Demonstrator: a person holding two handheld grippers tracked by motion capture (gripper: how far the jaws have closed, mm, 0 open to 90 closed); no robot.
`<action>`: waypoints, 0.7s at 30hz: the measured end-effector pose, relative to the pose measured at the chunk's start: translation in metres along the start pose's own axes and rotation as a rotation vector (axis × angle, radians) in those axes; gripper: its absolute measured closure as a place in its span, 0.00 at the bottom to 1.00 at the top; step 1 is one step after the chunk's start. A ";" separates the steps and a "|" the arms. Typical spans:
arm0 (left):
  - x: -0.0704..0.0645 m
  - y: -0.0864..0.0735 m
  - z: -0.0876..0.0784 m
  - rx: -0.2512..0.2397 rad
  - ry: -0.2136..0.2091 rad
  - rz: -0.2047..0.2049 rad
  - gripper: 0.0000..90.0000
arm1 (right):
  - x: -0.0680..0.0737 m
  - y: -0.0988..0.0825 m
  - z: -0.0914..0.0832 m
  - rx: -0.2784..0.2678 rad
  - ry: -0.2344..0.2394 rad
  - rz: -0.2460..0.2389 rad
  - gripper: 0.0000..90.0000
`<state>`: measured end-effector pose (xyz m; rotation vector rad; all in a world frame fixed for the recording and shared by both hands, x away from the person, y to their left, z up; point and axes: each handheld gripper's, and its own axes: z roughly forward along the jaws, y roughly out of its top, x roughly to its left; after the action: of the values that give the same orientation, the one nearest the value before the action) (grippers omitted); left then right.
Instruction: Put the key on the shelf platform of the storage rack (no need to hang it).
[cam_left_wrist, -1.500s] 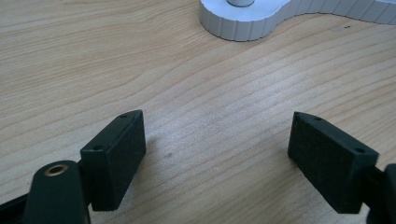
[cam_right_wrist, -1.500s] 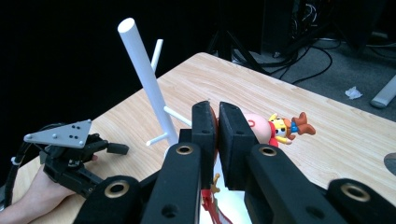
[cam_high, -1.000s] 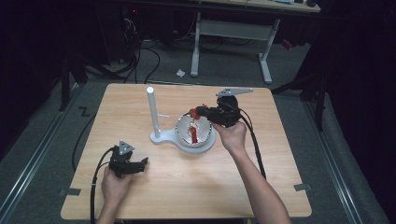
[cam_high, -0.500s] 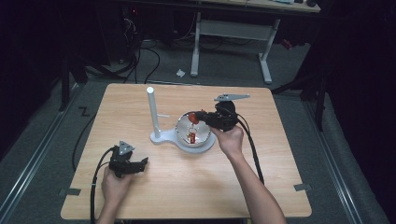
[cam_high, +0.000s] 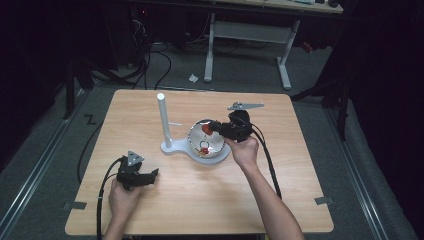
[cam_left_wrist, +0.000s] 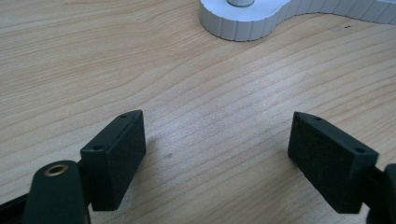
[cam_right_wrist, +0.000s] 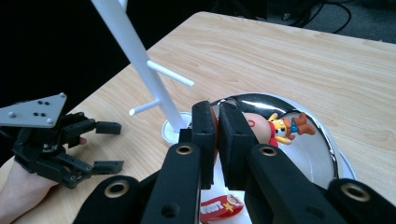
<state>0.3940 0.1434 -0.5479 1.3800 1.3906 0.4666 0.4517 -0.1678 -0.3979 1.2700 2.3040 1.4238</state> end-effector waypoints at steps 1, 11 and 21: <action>0.000 0.000 0.000 0.000 0.000 0.001 0.22 | -0.001 0.000 0.001 0.002 -0.002 0.002 0.96; 0.000 0.000 0.000 0.000 0.000 0.001 0.22 | -0.009 -0.006 0.016 0.034 -0.020 0.029 0.96; 0.000 0.000 0.000 0.001 0.000 0.001 0.22 | -0.019 -0.017 0.026 0.054 -0.034 0.066 0.96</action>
<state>0.3940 0.1435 -0.5479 1.3812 1.3904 0.4669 0.4675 -0.1671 -0.4306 1.3863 2.3143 1.3574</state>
